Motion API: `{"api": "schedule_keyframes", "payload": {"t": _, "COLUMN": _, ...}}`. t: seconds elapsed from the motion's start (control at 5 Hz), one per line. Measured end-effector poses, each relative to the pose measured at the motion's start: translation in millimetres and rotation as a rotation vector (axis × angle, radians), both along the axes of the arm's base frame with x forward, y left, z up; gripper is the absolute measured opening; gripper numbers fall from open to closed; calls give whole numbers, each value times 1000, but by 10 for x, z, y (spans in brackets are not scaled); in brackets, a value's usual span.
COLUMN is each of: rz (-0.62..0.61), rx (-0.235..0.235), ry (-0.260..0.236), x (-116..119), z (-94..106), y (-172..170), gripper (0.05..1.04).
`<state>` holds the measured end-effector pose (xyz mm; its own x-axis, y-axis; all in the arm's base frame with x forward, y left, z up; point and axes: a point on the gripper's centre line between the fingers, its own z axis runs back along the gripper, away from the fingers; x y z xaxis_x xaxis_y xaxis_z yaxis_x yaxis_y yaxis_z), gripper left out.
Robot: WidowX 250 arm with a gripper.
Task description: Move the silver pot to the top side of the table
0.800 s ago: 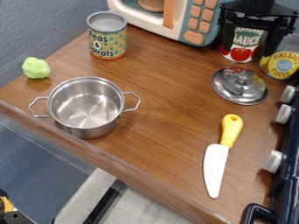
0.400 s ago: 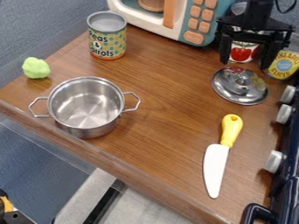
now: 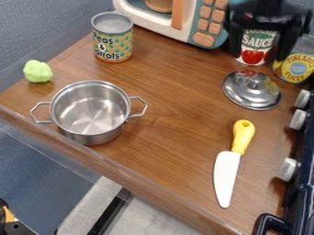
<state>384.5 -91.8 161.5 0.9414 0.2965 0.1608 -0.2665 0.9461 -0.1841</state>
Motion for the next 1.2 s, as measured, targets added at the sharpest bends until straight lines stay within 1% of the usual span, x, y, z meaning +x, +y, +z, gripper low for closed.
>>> {"api": "schedule_keyframes", "payload": {"t": 0.2, "rz": -102, "rx": 21, "ry": -8, "x": -422, "z": 155, "y": 142, "gripper": 1000}}
{"api": "schedule_keyframes", "payload": {"t": 0.4, "rz": -200, "rx": 34, "ry": 31, "x": -864, "z": 136, "y": 269, "gripper": 1000}}
{"api": "schedule_keyframes", "payload": {"t": 0.6, "rz": -261, "rx": 31, "ry": 91, "x": -1192, "z": -10, "y": 545, "gripper": 1000}}
{"api": "schedule_keyframes", "payload": {"t": 0.8, "rz": -316, "rx": 34, "ry": 121, "x": -1413, "z": -170, "y": 704, "gripper": 1000}}
{"api": "schedule_keyframes", "payload": {"t": 1.0, "rz": -355, "rx": 43, "ry": 153, "x": -1529, "z": -354, "y": 762, "gripper": 1000}}
{"api": "schedule_keyframes", "payload": {"t": 1.2, "rz": -341, "rx": 61, "ry": 167, "x": -1607, "z": -564, "y": 868, "gripper": 1000}}
